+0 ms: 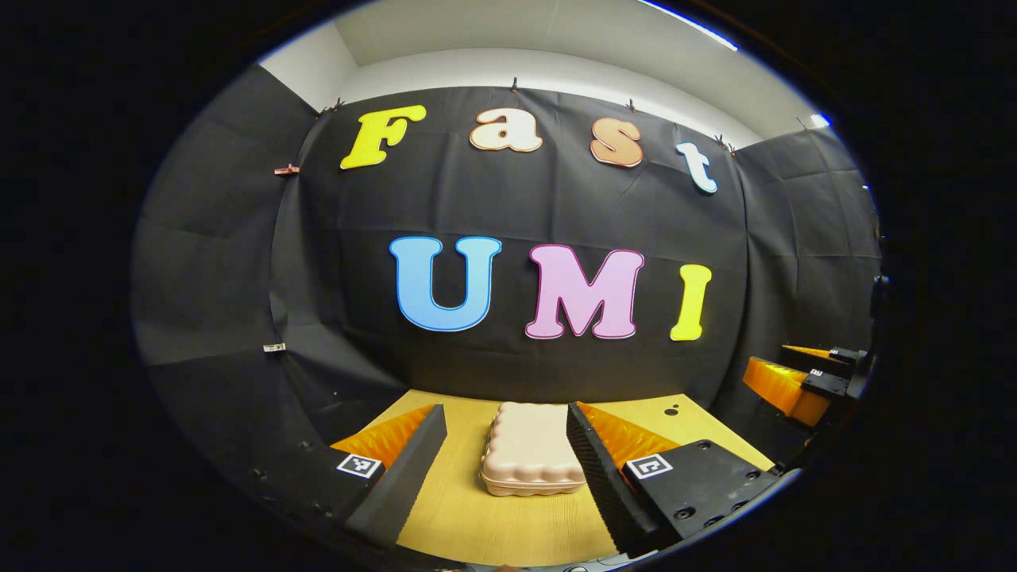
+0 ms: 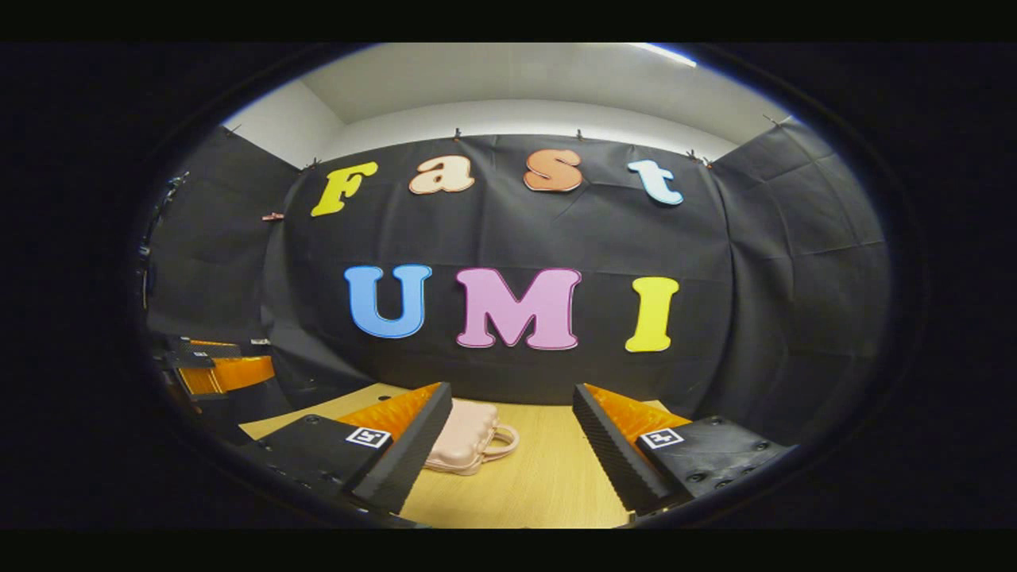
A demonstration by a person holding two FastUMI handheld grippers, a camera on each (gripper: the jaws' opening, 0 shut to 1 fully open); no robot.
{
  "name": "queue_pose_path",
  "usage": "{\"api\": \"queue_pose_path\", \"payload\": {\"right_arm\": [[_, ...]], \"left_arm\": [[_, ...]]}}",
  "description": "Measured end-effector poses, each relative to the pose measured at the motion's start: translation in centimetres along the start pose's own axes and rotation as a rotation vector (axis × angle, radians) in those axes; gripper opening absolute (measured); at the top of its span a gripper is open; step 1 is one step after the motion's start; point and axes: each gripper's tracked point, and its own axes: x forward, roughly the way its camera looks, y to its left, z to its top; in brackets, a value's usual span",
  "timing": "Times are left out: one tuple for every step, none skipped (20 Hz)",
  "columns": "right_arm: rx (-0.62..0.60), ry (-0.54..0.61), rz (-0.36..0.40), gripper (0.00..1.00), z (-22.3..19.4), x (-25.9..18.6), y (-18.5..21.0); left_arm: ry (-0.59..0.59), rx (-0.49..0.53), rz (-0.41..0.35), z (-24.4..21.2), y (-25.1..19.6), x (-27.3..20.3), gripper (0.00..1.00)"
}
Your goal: First open the suitcase, pack the skin care products into it, and then close the suitcase.
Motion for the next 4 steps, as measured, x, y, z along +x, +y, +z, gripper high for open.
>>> {"api": "queue_pose_path", "payload": {"right_arm": [[0.002, 0.002, -0.001, 0.97, -0.08, 0.03, 0.01], [0.005, 0.004, -0.002, 0.97, -0.15, 0.07, 0.06], [0.008, 0.005, -0.004, 0.97, -0.16, 0.10, 0.03], [0.008, 0.004, -0.007, 0.97, -0.12, 0.20, -0.15]], "left_arm": [[0.001, -0.005, 0.002, 0.00, -0.05, -0.03, 0.96], [-0.011, -0.015, 0.009, 0.22, 0.17, -0.10, 0.96], [-0.026, -0.027, 0.009, 0.78, 0.23, -0.17, 0.96], [-0.035, -0.036, 0.002, 0.94, 0.12, -0.31, 0.96]]}}
